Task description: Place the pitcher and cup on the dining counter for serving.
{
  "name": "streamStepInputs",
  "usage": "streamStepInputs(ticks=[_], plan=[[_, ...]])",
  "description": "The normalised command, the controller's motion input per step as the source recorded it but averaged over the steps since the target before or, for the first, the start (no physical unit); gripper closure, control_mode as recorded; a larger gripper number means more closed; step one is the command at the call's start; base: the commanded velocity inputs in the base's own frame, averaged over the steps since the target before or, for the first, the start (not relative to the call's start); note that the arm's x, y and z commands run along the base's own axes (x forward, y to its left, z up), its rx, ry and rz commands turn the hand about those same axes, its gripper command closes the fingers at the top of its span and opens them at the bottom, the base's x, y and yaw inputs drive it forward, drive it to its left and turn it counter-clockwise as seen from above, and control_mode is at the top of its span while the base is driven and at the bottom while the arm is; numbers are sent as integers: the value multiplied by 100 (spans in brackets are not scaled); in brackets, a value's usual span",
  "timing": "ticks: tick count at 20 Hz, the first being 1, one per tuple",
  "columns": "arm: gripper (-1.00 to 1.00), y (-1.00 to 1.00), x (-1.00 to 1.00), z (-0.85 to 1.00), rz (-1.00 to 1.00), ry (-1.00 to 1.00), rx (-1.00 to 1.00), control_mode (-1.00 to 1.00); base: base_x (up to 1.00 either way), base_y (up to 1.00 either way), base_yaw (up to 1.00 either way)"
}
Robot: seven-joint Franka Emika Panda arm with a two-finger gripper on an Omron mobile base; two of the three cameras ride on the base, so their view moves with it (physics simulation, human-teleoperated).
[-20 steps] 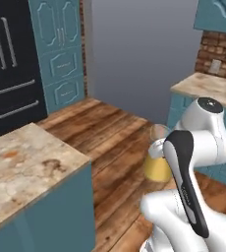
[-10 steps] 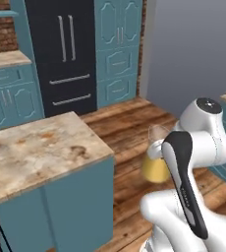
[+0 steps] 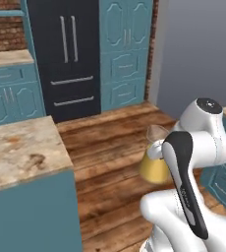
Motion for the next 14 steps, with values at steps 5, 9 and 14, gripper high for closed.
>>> streamStepInputs(ticks=[5, 9, 14], plan=[[100, 0, 0, 0, 0, 0, 0, 100, 13, -57, 37], [100, 0, 0, 0, 0, 0, 0, 100, -8, 37, 49], [100, 0, 0, 0, 0, 0, 0, 100, -5, 100, 40]])
